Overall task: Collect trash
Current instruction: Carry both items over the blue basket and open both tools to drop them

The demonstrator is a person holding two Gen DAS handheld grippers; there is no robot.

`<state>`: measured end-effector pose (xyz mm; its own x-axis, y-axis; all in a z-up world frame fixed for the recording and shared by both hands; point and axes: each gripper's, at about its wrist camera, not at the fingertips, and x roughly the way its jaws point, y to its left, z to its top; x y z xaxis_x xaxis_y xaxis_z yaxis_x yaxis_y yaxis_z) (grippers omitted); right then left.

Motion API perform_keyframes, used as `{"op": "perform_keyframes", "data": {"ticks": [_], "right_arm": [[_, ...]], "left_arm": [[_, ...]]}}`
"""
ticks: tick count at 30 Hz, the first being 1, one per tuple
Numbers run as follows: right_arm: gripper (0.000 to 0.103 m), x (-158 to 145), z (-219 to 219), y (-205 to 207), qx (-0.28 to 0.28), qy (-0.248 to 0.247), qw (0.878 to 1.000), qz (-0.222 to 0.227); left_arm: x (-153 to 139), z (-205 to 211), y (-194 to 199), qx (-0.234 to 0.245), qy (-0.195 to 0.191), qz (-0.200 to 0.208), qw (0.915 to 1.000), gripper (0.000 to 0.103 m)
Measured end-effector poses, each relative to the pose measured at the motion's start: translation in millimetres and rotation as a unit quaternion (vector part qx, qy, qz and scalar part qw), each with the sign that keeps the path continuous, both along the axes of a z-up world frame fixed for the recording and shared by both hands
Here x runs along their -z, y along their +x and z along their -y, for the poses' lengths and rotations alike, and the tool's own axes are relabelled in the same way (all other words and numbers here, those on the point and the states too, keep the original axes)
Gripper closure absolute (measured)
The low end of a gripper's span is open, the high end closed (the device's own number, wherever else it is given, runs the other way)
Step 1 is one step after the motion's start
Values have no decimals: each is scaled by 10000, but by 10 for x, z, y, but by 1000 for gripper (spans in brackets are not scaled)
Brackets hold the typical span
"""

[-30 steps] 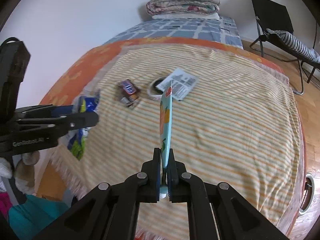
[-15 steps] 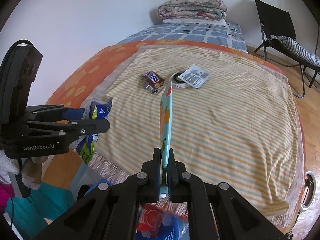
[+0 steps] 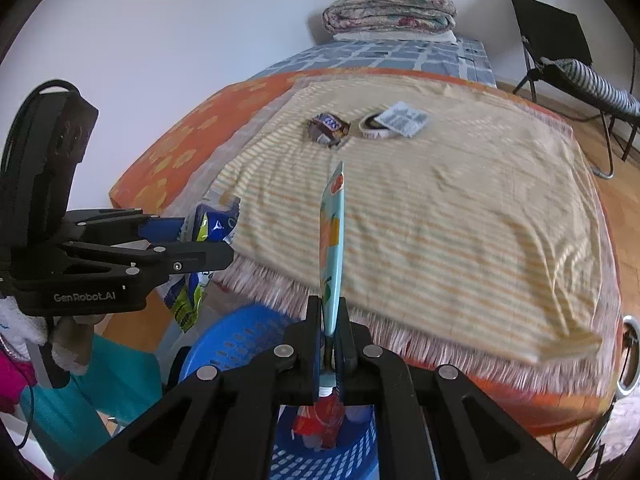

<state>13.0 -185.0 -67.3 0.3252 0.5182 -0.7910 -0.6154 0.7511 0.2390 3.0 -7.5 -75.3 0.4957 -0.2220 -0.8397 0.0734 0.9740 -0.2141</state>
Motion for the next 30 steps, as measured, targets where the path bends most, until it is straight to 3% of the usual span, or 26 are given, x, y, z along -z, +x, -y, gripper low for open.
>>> {"op": "perform_keyframes", "data": {"ticks": [11,22,26,29,30], "right_arm": [[100,239,77,-296,-65,-126,9997,-212],[99,321,81,-419,-52,-109,9993,-347],[94,339,62,-437,-76,-119,9992,-381],[81,345,58,-442,-55,-108,9992,-389],[81,343,56,-441,-49,-114,9992,-380]], "left_arm": [[265,80,-300,117,-116,-314,9994,58],[340,93,-391,146,-49,-369,9992,58],[340,106,-417,178,1,-353,9992,58],[344,107,-421,194,34,-351,9992,57],[344,106,-422,195,43,-350,9992,57]]}}
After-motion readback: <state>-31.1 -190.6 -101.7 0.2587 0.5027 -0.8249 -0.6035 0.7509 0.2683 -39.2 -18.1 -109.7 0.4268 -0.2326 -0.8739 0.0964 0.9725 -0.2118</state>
